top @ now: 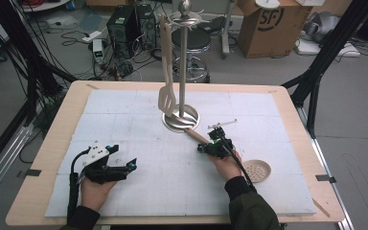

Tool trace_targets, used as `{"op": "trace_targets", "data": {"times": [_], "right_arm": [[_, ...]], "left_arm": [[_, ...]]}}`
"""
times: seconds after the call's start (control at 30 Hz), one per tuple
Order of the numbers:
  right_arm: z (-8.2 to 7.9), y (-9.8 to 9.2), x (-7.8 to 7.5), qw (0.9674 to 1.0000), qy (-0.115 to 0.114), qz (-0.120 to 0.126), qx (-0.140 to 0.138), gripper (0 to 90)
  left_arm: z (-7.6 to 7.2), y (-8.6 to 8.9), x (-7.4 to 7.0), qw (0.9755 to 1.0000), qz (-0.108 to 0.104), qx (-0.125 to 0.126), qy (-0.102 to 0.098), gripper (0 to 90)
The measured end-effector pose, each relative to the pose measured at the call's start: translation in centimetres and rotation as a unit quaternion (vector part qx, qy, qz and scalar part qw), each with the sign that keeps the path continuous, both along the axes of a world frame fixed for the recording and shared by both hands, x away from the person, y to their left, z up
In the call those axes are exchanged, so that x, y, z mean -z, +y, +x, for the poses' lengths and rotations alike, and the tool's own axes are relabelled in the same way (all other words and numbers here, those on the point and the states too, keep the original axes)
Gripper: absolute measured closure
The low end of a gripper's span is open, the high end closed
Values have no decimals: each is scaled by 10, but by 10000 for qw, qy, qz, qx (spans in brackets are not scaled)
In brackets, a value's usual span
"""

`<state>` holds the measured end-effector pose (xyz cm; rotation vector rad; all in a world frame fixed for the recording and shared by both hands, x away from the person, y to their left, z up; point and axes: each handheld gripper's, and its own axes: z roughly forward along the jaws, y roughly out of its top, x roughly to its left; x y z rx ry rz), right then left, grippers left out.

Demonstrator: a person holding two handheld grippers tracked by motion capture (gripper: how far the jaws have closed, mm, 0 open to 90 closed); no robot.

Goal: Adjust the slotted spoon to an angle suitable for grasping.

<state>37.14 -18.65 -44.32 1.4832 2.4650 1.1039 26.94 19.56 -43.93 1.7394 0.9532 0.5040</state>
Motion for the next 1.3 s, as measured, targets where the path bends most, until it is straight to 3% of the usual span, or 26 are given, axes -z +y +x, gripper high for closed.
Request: {"op": "trace_targets", "data": {"times": [0.1,0.2,0.4,0.5,0.6,0.83,1.03,1.3], "right_arm": [[2,1,-4,9998,-120,-113,58,900],[5,-1,-8,9998,-179,-72,84,900],[4,-8,-12,9999,-119,41,49,896],[2,-14,-17,9997,-133,211,45,850],[3,-21,-20,9998,-123,176,58,762],[5,-39,-25,9998,-41,147,148,655],[6,-52,-28,9998,89,65,138,593],[6,-61,-30,9998,163,20,100,586]], "left_arm": [[0,0,0,10000,12,9,21,130],[0,0,0,10000,7,2,15,130],[1,0,1,10000,22,15,27,130],[0,-1,0,10000,17,9,19,130],[0,-1,0,10000,17,11,19,130],[1,-1,1,10000,26,12,33,130],[1,-1,1,10000,42,24,31,130],[1,-1,1,10000,42,26,37,130]]}}
